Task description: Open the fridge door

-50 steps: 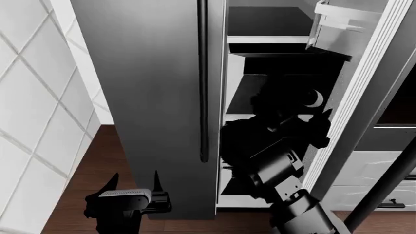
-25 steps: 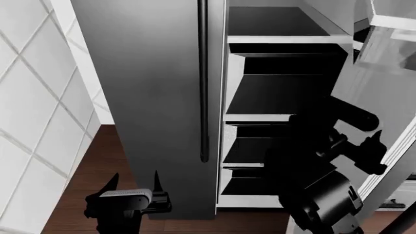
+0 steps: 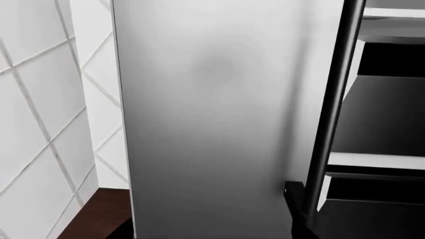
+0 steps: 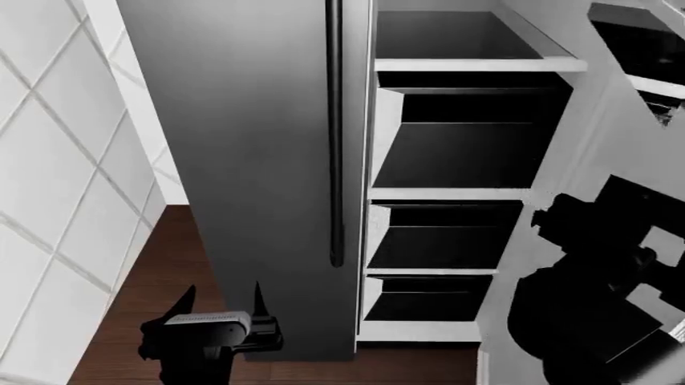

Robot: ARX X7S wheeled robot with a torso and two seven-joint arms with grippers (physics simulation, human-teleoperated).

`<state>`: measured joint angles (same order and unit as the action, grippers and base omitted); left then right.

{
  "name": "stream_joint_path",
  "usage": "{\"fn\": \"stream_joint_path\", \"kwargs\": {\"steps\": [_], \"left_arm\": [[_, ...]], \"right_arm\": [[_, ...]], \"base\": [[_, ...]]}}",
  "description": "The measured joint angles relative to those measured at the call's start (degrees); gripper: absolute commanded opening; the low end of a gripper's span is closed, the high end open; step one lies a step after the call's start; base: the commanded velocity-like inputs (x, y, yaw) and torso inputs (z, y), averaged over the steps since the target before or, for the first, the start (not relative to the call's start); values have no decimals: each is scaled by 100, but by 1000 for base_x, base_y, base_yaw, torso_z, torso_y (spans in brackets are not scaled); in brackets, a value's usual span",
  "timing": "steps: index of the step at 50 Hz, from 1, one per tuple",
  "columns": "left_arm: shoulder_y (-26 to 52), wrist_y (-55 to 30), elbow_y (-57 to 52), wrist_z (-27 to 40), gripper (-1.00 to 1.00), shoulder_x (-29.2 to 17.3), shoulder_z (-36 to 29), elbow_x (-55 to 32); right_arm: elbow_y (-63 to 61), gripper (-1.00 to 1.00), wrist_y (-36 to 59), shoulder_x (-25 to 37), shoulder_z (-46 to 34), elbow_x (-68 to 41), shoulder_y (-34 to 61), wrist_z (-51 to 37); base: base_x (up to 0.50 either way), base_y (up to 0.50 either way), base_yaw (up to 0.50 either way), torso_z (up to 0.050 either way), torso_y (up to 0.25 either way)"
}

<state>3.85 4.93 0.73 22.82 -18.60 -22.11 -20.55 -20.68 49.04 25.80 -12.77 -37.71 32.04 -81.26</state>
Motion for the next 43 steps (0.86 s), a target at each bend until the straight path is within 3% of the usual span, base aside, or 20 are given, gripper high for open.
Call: {"fn": "stream_joint_path", "kwargs": {"steps": [17, 43], "left_arm": [[18, 6, 41, 23, 100, 4, -35, 16], [18, 15, 35, 55, 100, -17, -69, 13]], "right_arm": [[-271, 100, -136, 1101, 1103, -697, -945, 804], [-327, 100, -608, 1651, 2048, -1316, -1619, 1468]], "base": [[0, 0, 0, -1, 0], [0, 0, 0, 0, 1]]}}
